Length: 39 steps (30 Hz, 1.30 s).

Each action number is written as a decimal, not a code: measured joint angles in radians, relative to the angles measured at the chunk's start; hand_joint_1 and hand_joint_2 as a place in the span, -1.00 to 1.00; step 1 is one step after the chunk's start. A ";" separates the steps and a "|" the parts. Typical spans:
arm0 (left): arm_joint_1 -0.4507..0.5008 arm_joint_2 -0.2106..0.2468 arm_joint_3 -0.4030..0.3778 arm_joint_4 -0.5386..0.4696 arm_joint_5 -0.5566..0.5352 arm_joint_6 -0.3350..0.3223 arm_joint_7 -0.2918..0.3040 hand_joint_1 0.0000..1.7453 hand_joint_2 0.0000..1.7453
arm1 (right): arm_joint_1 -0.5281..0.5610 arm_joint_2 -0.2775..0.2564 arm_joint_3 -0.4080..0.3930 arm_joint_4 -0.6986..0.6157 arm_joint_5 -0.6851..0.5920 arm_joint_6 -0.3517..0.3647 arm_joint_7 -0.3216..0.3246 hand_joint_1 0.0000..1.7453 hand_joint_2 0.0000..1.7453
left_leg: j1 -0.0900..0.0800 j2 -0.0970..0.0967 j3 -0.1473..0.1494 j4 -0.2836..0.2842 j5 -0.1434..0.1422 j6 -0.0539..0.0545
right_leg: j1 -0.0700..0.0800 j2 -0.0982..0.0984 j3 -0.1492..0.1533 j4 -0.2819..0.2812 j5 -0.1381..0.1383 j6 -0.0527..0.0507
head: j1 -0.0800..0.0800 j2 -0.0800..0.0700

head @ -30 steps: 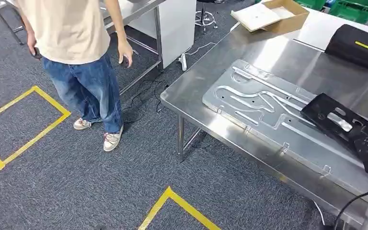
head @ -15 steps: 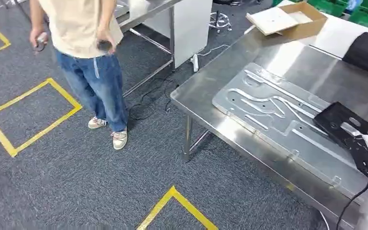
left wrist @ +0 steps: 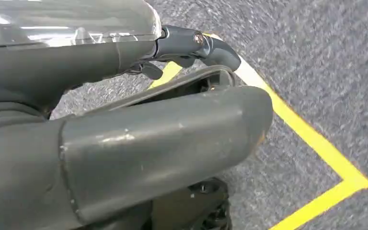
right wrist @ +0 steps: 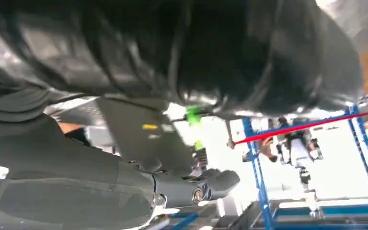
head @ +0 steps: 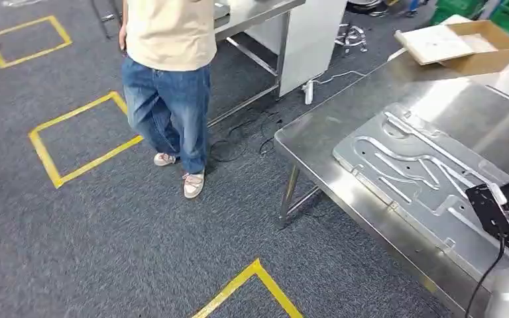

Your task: Take the parts from the cabinet and place them on the table.

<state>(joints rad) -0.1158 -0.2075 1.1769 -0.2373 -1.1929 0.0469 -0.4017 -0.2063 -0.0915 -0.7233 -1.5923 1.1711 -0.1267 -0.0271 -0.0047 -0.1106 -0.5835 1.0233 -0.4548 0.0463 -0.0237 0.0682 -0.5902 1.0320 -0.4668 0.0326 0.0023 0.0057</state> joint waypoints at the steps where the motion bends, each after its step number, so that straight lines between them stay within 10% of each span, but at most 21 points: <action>1: 0.003 0.000 0.000 0.000 0.000 0.000 0.000 -1.00 -1.00 | -0.001 0.002 0.002 -0.001 0.000 0.000 0.000 -1.00 -1.00 | 0.003 -0.012 -0.002 -0.004 0.003 -0.007 | 0.003 -0.010 0.001 0.001 -0.001 -0.006 | 0.000 0.000; 3: 0.006 0.001 0.000 0.000 0.000 0.002 0.000 -1.00 -1.00 | -0.002 0.005 0.014 -0.007 0.000 0.000 0.000 -1.00 -1.00 | 0.002 -0.001 -0.006 0.007 -0.007 -0.017 | -0.006 -0.034 0.008 -0.015 0.007 -0.022 | 0.000 0.000; 5: 0.004 0.001 0.000 0.000 0.000 0.002 -0.001 -1.00 -1.00 | 0.004 0.012 0.024 -0.018 0.000 0.000 -0.002 -1.00 -1.00 | -0.001 0.081 -0.056 0.115 -0.075 -0.026 | 0.001 -0.061 0.013 -0.019 0.005 -0.035 | -0.003 0.000; 8: 0.003 0.001 0.000 0.000 0.001 0.002 -0.001 -1.00 -1.00 | 0.009 0.019 0.028 -0.024 0.000 0.000 -0.002 -1.00 -1.00 | 0.007 0.095 -0.147 0.298 -0.141 -0.034 | 0.007 -0.102 0.013 -0.017 0.001 -0.042 | -0.003 0.000; 11: 0.007 0.001 0.000 0.000 0.003 0.002 -0.001 -1.00 -1.00 | 0.012 0.027 0.039 -0.031 0.000 0.000 -0.002 -1.00 -1.00 | 0.009 0.112 -0.073 0.153 -0.044 -0.035 | 0.007 -0.135 0.014 -0.011 -0.005 -0.037 | -0.003 0.000; 13: 0.004 0.001 0.000 0.000 0.003 0.002 -0.002 -1.00 -1.00 | 0.013 0.030 0.041 -0.037 0.000 -0.001 -0.002 -1.00 -1.00 | 0.003 0.175 -0.001 0.013 -0.017 -0.026 | 0.011 -0.154 0.017 -0.005 -0.011 -0.030 | -0.003 0.000; 17: 0.007 0.001 0.000 0.000 0.003 0.002 -0.002 -1.00 -1.00 | 0.013 0.033 0.049 -0.040 0.000 -0.003 -0.002 -1.00 -1.00 | -0.005 0.139 -0.005 0.001 -0.007 -0.005 | 0.016 -0.189 0.021 -0.008 -0.010 -0.012 | -0.003 0.000; 20: 0.004 0.000 0.001 0.000 0.004 0.003 -0.003 -1.00 -1.00 | 0.014 0.034 0.051 -0.045 0.000 -0.004 -0.002 -1.00 -1.00 | 0.005 0.118 0.003 -0.016 0.007 0.012 | 0.004 -0.088 -0.011 0.073 -0.076 0.003 | -0.002 0.000; 23: 0.004 0.000 0.001 0.000 0.003 0.002 -0.003 -1.00 -1.00 | 0.022 0.036 0.051 -0.045 0.000 -0.005 -0.002 -1.00 -1.00 | 0.005 0.088 0.001 -0.015 0.009 0.015 | 0.002 -0.072 -0.110 0.278 -0.158 0.010 | -0.002 0.000; 26: 0.007 0.000 0.001 0.000 0.002 0.002 -0.002 -1.00 -1.00 | 0.024 0.037 0.051 -0.045 0.000 -0.005 -0.002 -1.00 -1.00 | 0.008 0.054 0.001 -0.005 0.006 0.011 | -0.003 -0.067 -0.059 0.169 -0.062 0.012 | -0.002 0.000; 27: 0.006 0.000 0.001 0.000 0.002 0.002 -0.002 -1.00 -1.00 | 0.024 0.037 0.051 -0.046 0.000 -0.005 -0.002 -1.00 -1.00 | 0.009 0.043 0.001 -0.001 0.004 0.008 | -0.007 -0.050 -0.016 0.083 -0.019 0.013 | -0.002 0.000; 29: 0.002 -0.001 0.001 0.000 0.002 0.002 -0.002 -1.00 -1.00 | 0.025 0.037 0.051 -0.047 0.001 -0.004 -0.002 -1.00 -1.00 | 0.004 0.022 -0.012 0.013 0.002 -0.005 | -0.012 0.020 0.018 -0.001 -0.022 0.011 | -0.002 0.000; 33: 0.006 0.000 0.001 0.000 0.003 0.002 -0.002 -1.00 -1.00 | 0.024 0.037 0.061 -0.049 0.005 -0.004 -0.002 -1.00 -1.00 | 0.010 -0.009 -0.026 0.006 0.009 -0.030 | -0.014 -0.023 0.017 -0.003 -0.014 -0.013 | -0.003 0.000; 35: 0.005 0.000 0.001 0.000 0.003 0.002 -0.003 -1.00 -1.00 | 0.026 0.039 0.069 -0.053 0.005 -0.005 -0.003 -1.00 -1.00 | 0.008 0.074 -0.056 0.079 -0.043 -0.037 | -0.008 -0.048 0.019 -0.005 -0.014 -0.029 | -0.005 0.000; 37: 0.002 0.000 0.001 0.000 0.003 0.002 -0.002 -1.00 -1.00 | 0.028 0.040 0.069 -0.053 0.005 -0.005 -0.003 -1.00 -1.00 | 0.011 0.095 -0.127 0.234 -0.119 -0.041 | -0.002 -0.078 0.019 -0.005 -0.017 -0.033 | -0.004 0.000; 39: 0.004 -0.001 0.001 0.000 0.003 0.002 -0.002 -1.00 -1.00 | 0.029 0.045 0.071 -0.053 0.007 -0.005 -0.003 -1.00 -1.00 | 0.011 0.099 -0.161 0.311 -0.133 -0.043 | 0.001 -0.105 0.019 -0.004 -0.018 -0.035 | -0.004 0.000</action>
<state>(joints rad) -0.1115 -0.2083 1.1780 -0.2373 -1.1898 0.0492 -0.4040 -0.1768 -0.0469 -0.6519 -1.6453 1.1784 -0.1312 -0.0305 0.0067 -0.0120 -0.7442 1.3339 -0.5880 0.0037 -0.0232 -0.0369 -0.5711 1.0283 -0.4852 -0.0024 -0.0019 0.0057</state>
